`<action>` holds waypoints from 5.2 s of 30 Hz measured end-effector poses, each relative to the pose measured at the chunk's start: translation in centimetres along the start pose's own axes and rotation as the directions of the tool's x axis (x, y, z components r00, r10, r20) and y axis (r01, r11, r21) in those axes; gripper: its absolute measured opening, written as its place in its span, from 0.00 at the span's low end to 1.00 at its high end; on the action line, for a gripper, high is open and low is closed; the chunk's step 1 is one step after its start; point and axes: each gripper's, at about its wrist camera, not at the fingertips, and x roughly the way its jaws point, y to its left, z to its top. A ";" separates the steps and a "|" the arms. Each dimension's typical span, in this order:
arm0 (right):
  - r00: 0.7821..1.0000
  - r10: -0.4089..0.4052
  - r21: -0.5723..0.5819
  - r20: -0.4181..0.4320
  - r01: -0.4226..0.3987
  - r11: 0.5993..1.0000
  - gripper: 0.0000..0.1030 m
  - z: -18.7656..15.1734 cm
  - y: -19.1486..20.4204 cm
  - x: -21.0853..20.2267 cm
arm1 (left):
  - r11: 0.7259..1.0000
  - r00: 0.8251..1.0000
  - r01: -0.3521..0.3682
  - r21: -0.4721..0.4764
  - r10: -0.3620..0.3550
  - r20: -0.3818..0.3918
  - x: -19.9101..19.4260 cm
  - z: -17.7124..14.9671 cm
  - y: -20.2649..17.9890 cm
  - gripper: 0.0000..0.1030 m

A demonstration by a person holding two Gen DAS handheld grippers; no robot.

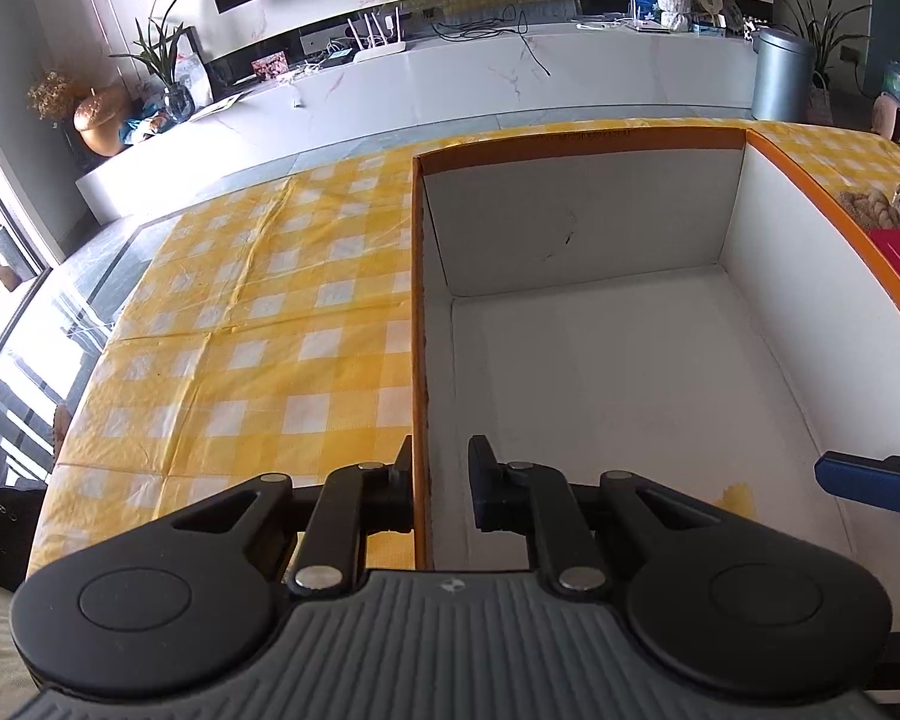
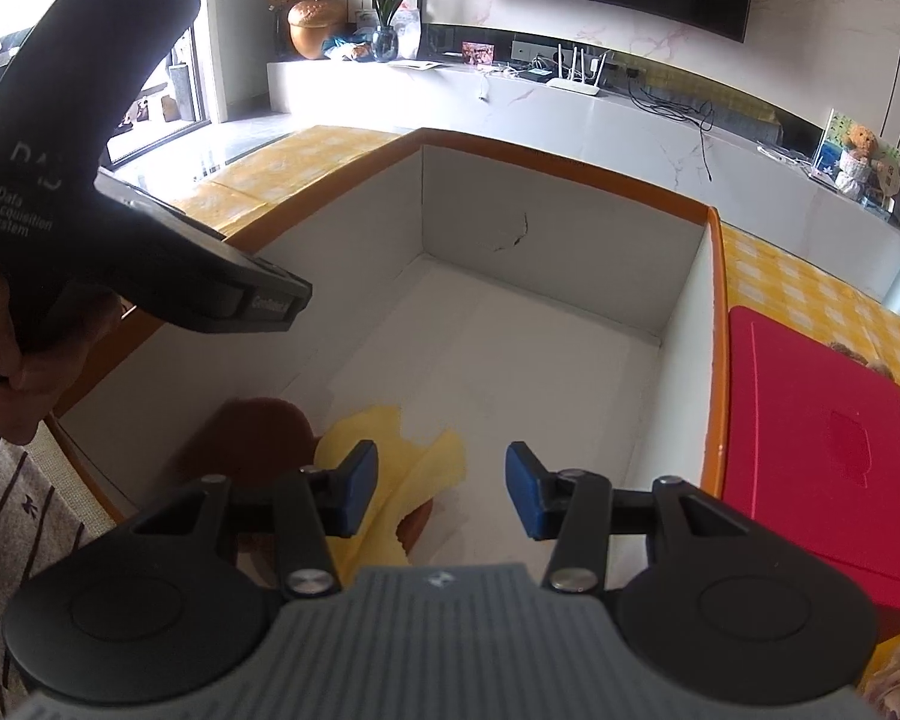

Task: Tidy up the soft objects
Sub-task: 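Move both open tools back toward the remaining items on the cloth, then grasp the plastic-wrapped flower with the right tool and lift it, then grasp the Deegeo snack bag with the left tool while the right tool holds the flower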

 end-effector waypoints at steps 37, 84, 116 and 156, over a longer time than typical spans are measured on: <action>0.845 -0.517 0.350 0.140 0.446 0.824 0.95 -9.6 -18.5 -24.7 | 0.856 0.890 0.369 0.363 -0.438 0.128 -14.9 3.3 -18.4 0.87; 0.928 -0.237 -0.689 -0.286 -0.028 0.724 0.90 -12.0 -22.2 -10.0 | 0.893 0.907 0.351 0.281 -0.399 0.136 -8.5 1.5 -17.4 0.87; 0.889 -0.280 -0.151 0.362 0.352 0.924 0.67 -7.8 -20.0 -20.1 | 0.909 0.914 0.362 0.206 -0.390 0.116 -9.2 2.2 -15.0 0.87; 0.864 -0.496 0.595 0.088 0.354 0.722 0.66 -12.2 -25.8 -13.1 | 0.898 0.946 0.319 0.303 -0.321 -0.047 -2.9 9.3 -29.1 0.87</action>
